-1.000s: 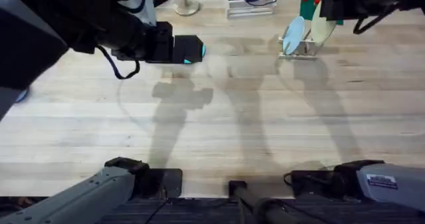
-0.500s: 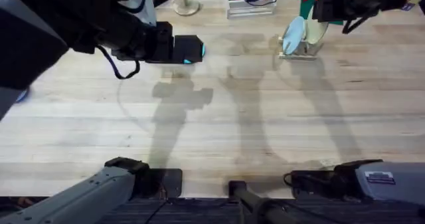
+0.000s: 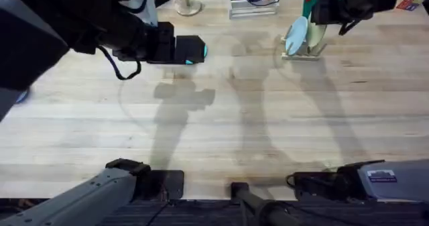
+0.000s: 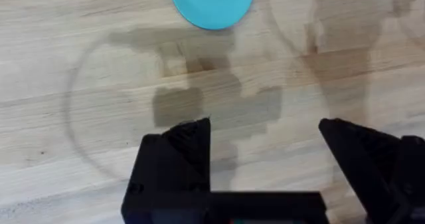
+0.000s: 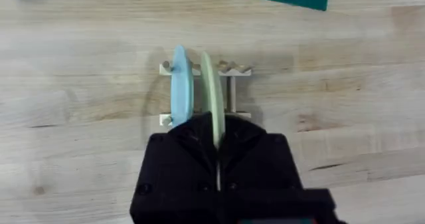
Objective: Pick up the plates from the table one by one and place each into a slot on the dish rack.
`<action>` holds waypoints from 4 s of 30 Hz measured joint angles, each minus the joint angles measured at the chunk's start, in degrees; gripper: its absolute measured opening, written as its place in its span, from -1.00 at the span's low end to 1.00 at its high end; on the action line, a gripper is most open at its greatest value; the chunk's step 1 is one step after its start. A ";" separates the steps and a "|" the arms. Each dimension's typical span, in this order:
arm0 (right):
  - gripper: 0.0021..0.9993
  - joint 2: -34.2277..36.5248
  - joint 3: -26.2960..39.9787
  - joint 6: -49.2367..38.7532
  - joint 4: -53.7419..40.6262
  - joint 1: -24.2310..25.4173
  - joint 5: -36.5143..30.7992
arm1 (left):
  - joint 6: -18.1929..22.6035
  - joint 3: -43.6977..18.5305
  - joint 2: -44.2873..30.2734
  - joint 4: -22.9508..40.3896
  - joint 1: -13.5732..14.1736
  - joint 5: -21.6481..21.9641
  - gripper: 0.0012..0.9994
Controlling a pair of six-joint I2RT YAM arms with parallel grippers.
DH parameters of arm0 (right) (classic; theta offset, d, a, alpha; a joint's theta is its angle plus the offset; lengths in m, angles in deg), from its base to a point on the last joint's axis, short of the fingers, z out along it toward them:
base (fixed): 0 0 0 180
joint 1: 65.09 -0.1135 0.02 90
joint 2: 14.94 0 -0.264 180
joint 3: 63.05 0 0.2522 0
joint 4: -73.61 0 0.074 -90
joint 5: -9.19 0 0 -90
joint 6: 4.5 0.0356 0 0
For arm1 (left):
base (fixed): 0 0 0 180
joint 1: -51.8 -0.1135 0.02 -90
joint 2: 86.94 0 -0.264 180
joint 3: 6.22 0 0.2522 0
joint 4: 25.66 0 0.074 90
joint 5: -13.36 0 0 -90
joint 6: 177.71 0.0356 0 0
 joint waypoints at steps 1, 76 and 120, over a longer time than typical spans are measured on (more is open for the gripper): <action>-0.95 0.13 0.00 0.00 0.20 0.00 -0.01 | 0.00 0.00 0.00 0.00 0.00 -0.01 0.99; -0.84 5.90 0.52 1.36 3.53 0.11 0.43 | 0.00 0.00 0.00 0.01 0.00 -0.01 0.99; -0.60 -6.13 0.90 1.51 -8.10 0.15 -1.33 | 0.00 0.00 0.00 0.04 0.00 -0.01 0.99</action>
